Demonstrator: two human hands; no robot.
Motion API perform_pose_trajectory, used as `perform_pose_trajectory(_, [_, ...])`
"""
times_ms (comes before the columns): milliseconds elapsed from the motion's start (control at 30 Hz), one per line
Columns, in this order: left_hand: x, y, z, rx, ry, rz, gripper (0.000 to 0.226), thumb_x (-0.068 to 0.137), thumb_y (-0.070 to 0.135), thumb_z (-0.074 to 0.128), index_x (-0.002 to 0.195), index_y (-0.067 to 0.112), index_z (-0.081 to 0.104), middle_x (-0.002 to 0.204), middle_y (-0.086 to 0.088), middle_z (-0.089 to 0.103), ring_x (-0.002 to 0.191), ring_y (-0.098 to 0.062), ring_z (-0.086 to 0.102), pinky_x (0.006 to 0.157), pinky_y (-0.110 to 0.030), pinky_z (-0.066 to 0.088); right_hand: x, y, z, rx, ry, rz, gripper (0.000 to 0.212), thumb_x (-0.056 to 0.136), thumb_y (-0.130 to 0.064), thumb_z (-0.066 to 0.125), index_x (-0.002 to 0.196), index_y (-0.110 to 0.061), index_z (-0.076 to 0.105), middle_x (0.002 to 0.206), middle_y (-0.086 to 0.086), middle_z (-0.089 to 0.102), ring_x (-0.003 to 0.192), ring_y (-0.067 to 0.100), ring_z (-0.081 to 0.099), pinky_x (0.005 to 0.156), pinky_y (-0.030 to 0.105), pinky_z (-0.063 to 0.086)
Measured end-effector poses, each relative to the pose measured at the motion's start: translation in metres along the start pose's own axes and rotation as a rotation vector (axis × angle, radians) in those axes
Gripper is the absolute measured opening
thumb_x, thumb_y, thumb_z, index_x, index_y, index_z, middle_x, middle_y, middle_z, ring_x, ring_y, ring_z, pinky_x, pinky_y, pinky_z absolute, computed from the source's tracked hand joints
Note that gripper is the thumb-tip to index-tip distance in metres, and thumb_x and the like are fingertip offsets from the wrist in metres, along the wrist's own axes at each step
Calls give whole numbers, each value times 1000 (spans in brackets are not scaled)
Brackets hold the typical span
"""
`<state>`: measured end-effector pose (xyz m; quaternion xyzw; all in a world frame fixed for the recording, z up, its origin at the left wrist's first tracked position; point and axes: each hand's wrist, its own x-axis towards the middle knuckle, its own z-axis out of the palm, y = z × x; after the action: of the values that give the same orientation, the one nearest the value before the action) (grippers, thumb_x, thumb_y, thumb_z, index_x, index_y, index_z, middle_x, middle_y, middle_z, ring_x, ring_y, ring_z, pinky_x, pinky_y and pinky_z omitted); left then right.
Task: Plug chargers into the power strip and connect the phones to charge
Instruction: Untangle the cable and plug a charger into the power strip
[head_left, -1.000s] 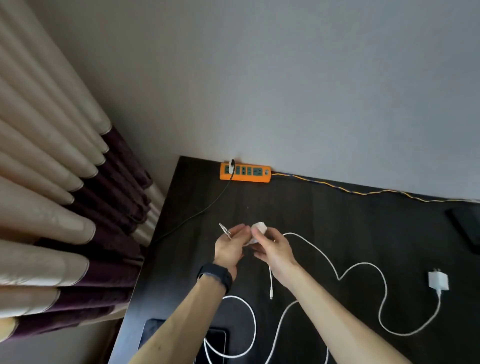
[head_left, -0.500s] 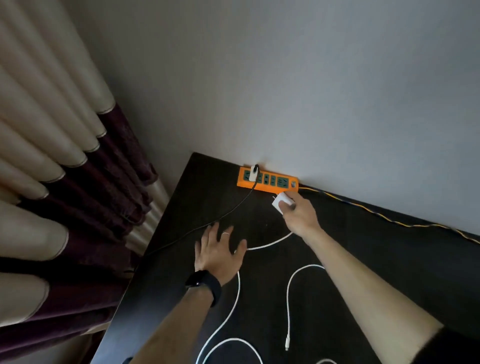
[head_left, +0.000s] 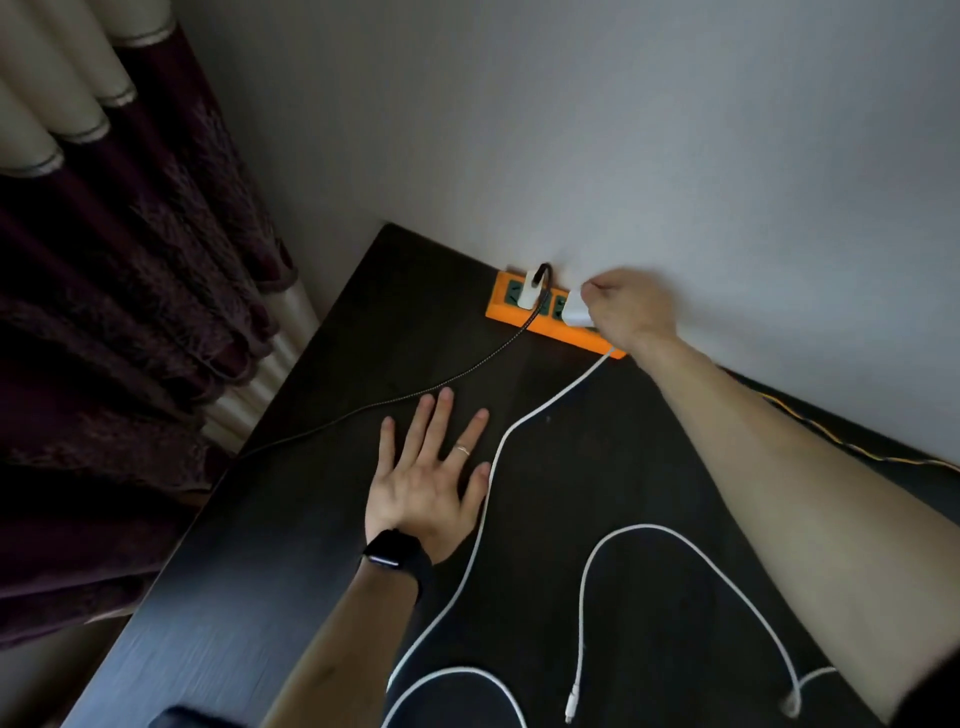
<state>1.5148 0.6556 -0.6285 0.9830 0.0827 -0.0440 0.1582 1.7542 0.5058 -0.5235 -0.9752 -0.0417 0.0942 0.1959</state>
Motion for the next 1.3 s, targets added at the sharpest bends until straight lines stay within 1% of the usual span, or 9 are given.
perform_pose_trajectory(300, [1,-1,4,-15,28,-10,62,96,62,16,153,48,-4,165,5,-17,151,-15,-19,121,-51,-10,17,-28,5,-361,43,-39,28,96,-30,57,104,-8,72,104,12,73,99,33,68,71,30,44])
perform_pose_trajectory(467, [-1,1,5,-17,14,-10,63,96,61,16,154,46,-2,165,4,-17,151,-16,-19,121,-53,-7,13,-39,16,-468,84,-42,28,89,-20,65,65,-12,55,77,10,68,79,32,68,57,26,37])
perform_pose_trajectory(567, [0,2,3,-12,-5,-4,63,96,60,16,154,46,-3,165,3,-18,151,-17,-19,121,-53,-9,12,-50,22,-524,120,-44,38,82,-9,67,56,-15,40,80,13,70,82,33,70,59,30,39])
perform_pose_trajectory(700, [-2,0,1,-29,-9,-16,63,95,62,17,154,47,0,165,5,-15,151,-15,-18,121,-50,-11,10,-52,22,-468,83,-3,26,88,-12,64,63,-10,54,88,14,72,82,33,68,61,31,40])
perform_pose_trajectory(800, [1,-3,0,-26,10,-26,62,95,64,18,154,48,5,166,6,-9,153,-16,-11,122,-51,-7,4,-50,13,-116,-39,28,31,100,-33,50,100,-11,71,117,14,72,112,33,66,81,32,48])
perform_pose_trajectory(867, [3,-5,-1,-7,-29,-32,62,94,65,16,153,48,5,166,7,-10,153,-16,-12,122,-51,-9,-29,-42,1,234,-9,103,42,98,-47,45,119,-21,69,127,6,69,123,30,60,102,38,47])
perform_pose_trajectory(1000, [1,-3,-12,1,-168,-47,59,98,61,18,154,46,3,165,7,-17,151,-15,-18,120,-50,-12,-165,13,-14,730,80,312,25,93,-53,51,86,-33,64,89,-9,72,85,15,73,77,39,55])
perform_pose_trajectory(1133, [-18,9,-45,-142,-306,-110,56,100,38,43,153,34,27,167,1,7,153,-22,4,123,-51,8,-325,81,-16,768,73,469,6,94,-37,64,97,-36,69,99,-7,77,81,-1,73,75,30,54])
perform_pose_trajectory(1300, [-124,22,-77,-423,-123,-322,51,92,23,56,142,18,47,146,-11,46,132,-35,39,110,-44,36,-486,122,-3,581,-15,640,13,95,-26,66,94,-38,67,96,-10,74,83,5,72,74,21,46])
